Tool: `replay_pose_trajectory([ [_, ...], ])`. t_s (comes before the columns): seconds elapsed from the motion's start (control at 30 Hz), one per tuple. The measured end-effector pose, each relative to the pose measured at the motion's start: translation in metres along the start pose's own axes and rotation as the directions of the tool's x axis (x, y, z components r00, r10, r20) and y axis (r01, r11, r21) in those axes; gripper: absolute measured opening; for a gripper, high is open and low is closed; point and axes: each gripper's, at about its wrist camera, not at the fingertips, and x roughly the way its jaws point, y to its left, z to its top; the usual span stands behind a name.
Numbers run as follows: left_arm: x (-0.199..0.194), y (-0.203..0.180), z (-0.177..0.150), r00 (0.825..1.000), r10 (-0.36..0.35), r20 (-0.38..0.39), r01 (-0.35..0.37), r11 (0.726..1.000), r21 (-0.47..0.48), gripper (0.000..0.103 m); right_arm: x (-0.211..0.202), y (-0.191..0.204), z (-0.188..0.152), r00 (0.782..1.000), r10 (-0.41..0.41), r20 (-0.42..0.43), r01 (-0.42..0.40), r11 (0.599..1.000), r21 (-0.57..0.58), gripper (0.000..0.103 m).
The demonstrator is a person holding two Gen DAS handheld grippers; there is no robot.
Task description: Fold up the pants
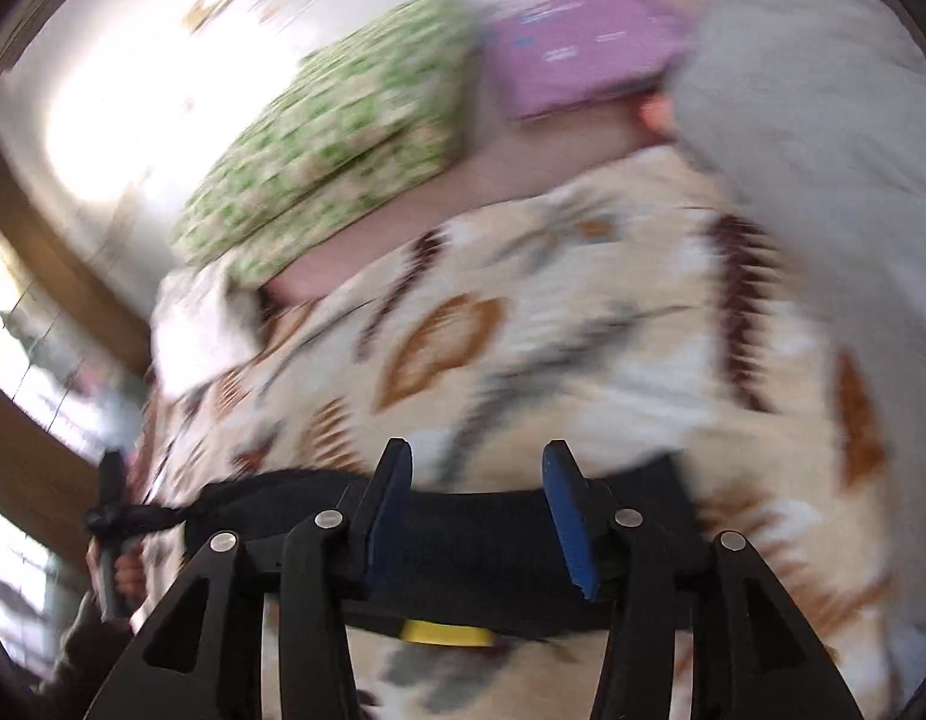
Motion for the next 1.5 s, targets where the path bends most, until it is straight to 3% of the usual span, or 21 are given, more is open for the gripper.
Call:
replay_pose_trajectory([
  [0.07,0.0,0.001,0.0,1.0,-0.016,-0.009,0.016,1.0,0.002,0.016,0.036,0.041,0.007,0.994,0.067,-0.091,-0.074,0.994,-0.077,0.049],
  [0.13,-0.001,0.003,0.0,0.999,-0.036,-0.016,0.036,0.999,-0.001,0.016,0.079,0.083,0.01,0.978,0.078,-0.193,-0.112,0.979,-0.171,0.047],
  [0.27,-0.002,0.007,0.004,0.998,-0.061,-0.028,0.061,0.998,0.001,0.016,0.162,0.142,0.007,0.949,-0.055,-0.311,-0.063,0.932,-0.356,0.046],
  [0.4,0.0,0.005,0.01,0.998,-0.056,-0.025,0.057,0.998,0.037,0.016,0.194,0.15,-0.007,0.915,-0.142,-0.377,-0.033,0.905,-0.423,0.047],
  [0.5,0.006,0.002,0.016,0.998,-0.049,-0.032,0.051,0.998,0.046,0.016,0.191,0.151,-0.025,0.893,-0.15,-0.425,-0.073,0.882,-0.465,0.047],
  [0.57,0.01,0.0,0.021,0.999,-0.039,-0.033,0.04,0.998,0.047,0.016,0.186,0.153,-0.037,0.88,-0.21,-0.425,-0.059,0.842,-0.537,0.047],
  [0.63,0.012,-0.001,0.024,0.998,-0.049,-0.037,0.05,0.998,0.038,0.016,0.184,0.151,-0.034,0.881,-0.214,-0.422,-0.051,0.843,-0.535,0.047],
  [0.77,0.013,-0.003,0.024,0.997,-0.057,-0.048,0.059,0.998,0.039,0.016,0.173,0.142,0.002,0.929,-0.037,-0.368,-0.107,0.925,-0.365,0.047],
  [0.8,0.013,-0.003,0.023,0.997,-0.052,-0.048,0.055,0.997,0.046,0.016,0.177,0.142,0.004,0.932,-0.065,-0.357,-0.081,0.921,-0.38,0.048],
  [0.87,0.013,-0.004,0.022,0.997,-0.048,-0.052,0.051,0.997,0.056,0.017,0.197,0.141,-0.002,0.902,-0.158,-0.403,-0.034,0.902,-0.43,0.048],
  [0.97,0.013,-0.004,0.022,0.997,-0.05,-0.055,0.054,0.997,0.061,0.018,0.212,0.145,-0.018,0.869,-0.211,-0.448,-0.044,0.869,-0.493,0.045],
  [1.03,0.012,-0.004,0.021,0.997,-0.048,-0.055,0.051,0.996,0.07,0.018,0.212,0.152,-0.026,0.874,-0.233,-0.427,-0.04,0.841,-0.539,0.045],
  [1.2,0.011,-0.008,0.018,0.998,-0.029,-0.047,0.033,0.994,0.103,0.018,0.191,0.168,-0.039,0.914,-0.24,-0.327,-0.024,0.773,-0.634,0.045],
  [1.33,0.012,-0.009,0.017,0.998,-0.025,-0.05,0.03,0.994,0.101,0.018,0.197,0.181,-0.047,0.913,-0.267,-0.308,-0.026,0.715,-0.698,0.041],
  [1.4,0.012,-0.009,0.016,0.998,-0.032,-0.054,0.037,0.994,0.105,0.019,0.2,0.185,-0.047,0.906,-0.242,-0.346,-0.066,0.728,-0.682,0.027],
  [1.5,0.013,-0.008,0.016,0.997,-0.038,-0.065,0.045,0.993,0.105,0.021,0.207,0.184,-0.044,0.893,-0.216,-0.395,-0.103,0.755,-0.647,0.027],
])
